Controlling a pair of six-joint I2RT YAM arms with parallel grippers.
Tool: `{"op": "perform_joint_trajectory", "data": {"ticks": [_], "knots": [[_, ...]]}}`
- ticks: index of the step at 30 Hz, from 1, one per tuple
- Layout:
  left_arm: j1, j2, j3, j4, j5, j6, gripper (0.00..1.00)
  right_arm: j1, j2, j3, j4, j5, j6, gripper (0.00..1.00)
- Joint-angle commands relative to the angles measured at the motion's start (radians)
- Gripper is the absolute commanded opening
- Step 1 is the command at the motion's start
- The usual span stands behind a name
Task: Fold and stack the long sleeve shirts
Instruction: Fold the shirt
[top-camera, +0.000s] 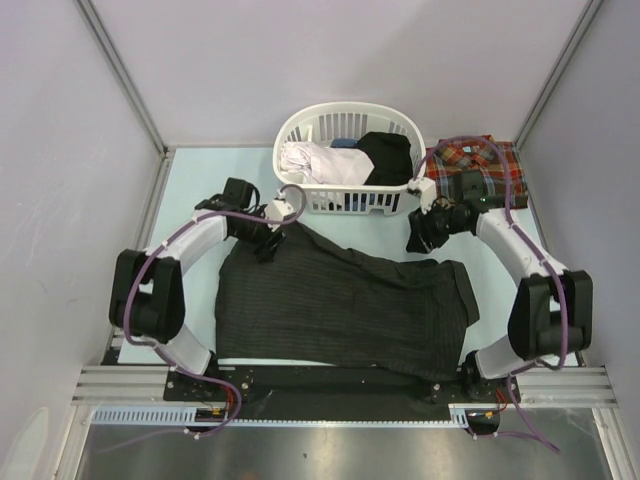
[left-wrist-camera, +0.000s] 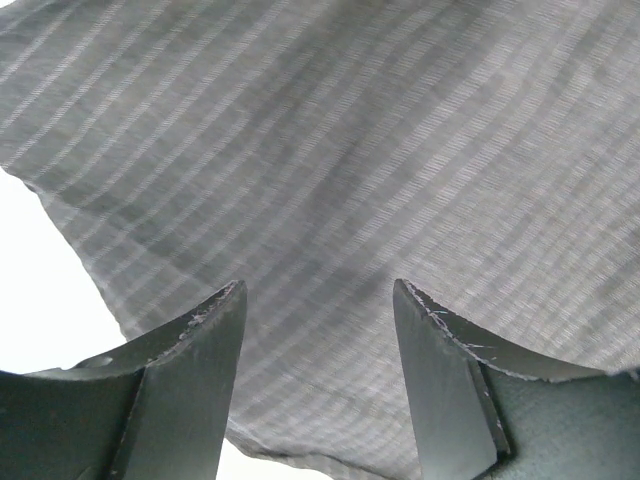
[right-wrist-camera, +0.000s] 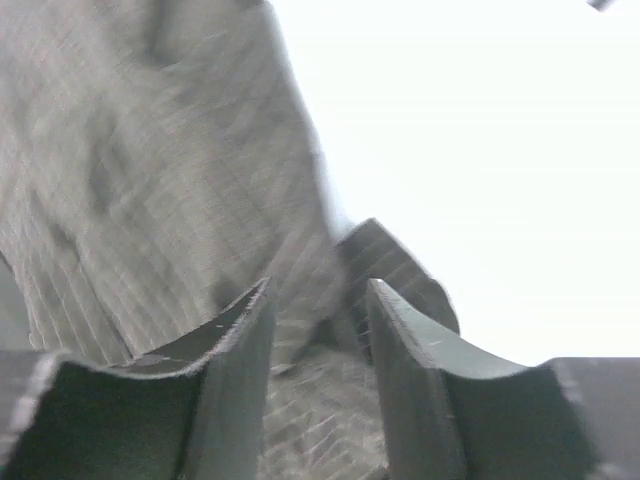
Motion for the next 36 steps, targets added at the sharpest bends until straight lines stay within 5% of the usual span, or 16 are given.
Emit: {"op": "perform_joint_trajectory", "data": {"ticks": [1,11,16,18,20,25,29,31,34,36], "knots": [[0.039,0.076,0.090,0.033,0.036,-0.028,0.65,-0.064,0.125,0.000,0.128,-0.029,0.272,0.44],[0.091,0.154,0.110,0.044,0.000,-0.083,0.65,-0.061,0.231,-0.078,0.165,-0.130,0.424,0.58],[0.114,0.154,0.048,0.042,-0.014,-0.079,0.63,-0.044,0.258,-0.118,0.188,-0.174,0.468,0.54],[0.125,0.139,0.015,0.042,-0.015,-0.074,0.62,-0.041,0.266,-0.123,0.197,-0.197,0.490,0.39],[0.129,0.131,-0.014,0.036,-0.027,-0.059,0.57,-0.042,0.248,-0.120,0.197,-0.208,0.496,0.24],[0.143,0.131,-0.078,0.008,-0.058,-0.014,0.31,-0.048,0.160,-0.100,0.196,-0.185,0.493,0.24],[0.143,0.119,-0.140,-0.009,-0.072,0.067,0.20,-0.055,0.137,-0.082,0.206,-0.158,0.520,0.47],[0.143,0.113,-0.161,-0.009,-0.083,0.087,0.18,-0.058,0.156,-0.068,0.228,-0.156,0.548,0.46],[0.143,0.110,-0.166,-0.007,-0.090,0.099,0.18,-0.058,0.182,-0.057,0.266,-0.181,0.588,0.31],[0.143,0.107,-0.163,-0.006,-0.090,0.099,0.18,-0.059,0.189,-0.046,0.272,-0.188,0.588,0.10]]}}
